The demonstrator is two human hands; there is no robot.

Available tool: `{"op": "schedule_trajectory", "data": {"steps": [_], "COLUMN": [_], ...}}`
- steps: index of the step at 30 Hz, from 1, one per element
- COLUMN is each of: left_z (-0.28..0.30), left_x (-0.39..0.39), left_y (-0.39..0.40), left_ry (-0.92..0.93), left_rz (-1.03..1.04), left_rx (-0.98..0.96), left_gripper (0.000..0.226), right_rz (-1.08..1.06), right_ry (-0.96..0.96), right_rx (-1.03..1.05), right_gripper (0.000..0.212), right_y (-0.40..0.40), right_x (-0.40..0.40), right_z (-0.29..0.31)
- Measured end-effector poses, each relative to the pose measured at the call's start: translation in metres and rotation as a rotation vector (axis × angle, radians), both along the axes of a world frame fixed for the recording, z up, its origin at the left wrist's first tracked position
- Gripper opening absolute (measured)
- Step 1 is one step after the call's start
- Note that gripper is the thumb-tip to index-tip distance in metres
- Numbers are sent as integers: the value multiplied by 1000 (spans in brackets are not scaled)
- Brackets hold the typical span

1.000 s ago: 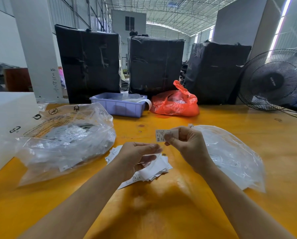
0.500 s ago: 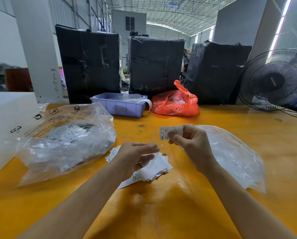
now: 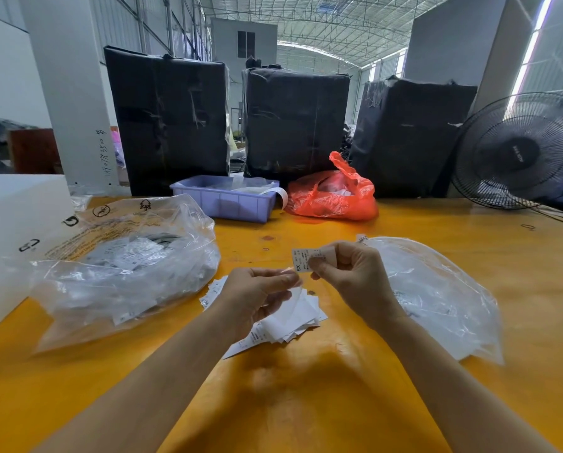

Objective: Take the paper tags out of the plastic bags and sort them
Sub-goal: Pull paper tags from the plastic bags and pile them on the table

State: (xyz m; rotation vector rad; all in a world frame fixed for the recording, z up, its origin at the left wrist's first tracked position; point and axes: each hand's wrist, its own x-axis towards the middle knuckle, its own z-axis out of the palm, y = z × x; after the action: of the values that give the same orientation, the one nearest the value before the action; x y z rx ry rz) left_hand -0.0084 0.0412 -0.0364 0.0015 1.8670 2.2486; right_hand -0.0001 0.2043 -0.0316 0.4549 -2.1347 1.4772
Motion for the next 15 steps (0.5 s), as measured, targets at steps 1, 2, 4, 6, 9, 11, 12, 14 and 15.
{"op": "schedule_trajectory", "data": {"steps": [1, 2, 4, 6, 9, 11, 12, 14, 15], "left_z": [0, 0, 0, 0, -1, -1, -2, -2, -1], "left_x": [0, 0, -1, -1, 0, 0, 0, 1, 1], "left_y": [0, 0, -1, -1, 0, 0, 0, 1, 1], "left_ry": [0, 1, 1, 6, 32, 52, 61, 75, 78], "left_rz": [3, 6, 15, 30, 44, 46, 45, 49, 58], "left_rx": [4, 7, 8, 4, -25, -48, -55, -50, -37], "left_gripper": [16, 14, 10, 8, 8, 9, 9, 9, 9], "right_rz": [5, 9, 17, 25, 25, 35, 37, 40, 50], "right_ry": [-6, -10, -24, -51, -106, -138, -144, -156, -169], "right_rx": [-7, -15, -37, -38, -1, -15, -25, -38, -41], "right_gripper": [3, 2, 1, 2, 6, 6, 6, 4, 4], "right_y": [0, 0, 0, 1, 1, 1, 1, 2, 2], "right_x": [0, 0, 0, 0, -1, -1, -2, -2, -2], "right_z": [0, 1, 1, 1, -1, -2, -2, -2, -2]}}
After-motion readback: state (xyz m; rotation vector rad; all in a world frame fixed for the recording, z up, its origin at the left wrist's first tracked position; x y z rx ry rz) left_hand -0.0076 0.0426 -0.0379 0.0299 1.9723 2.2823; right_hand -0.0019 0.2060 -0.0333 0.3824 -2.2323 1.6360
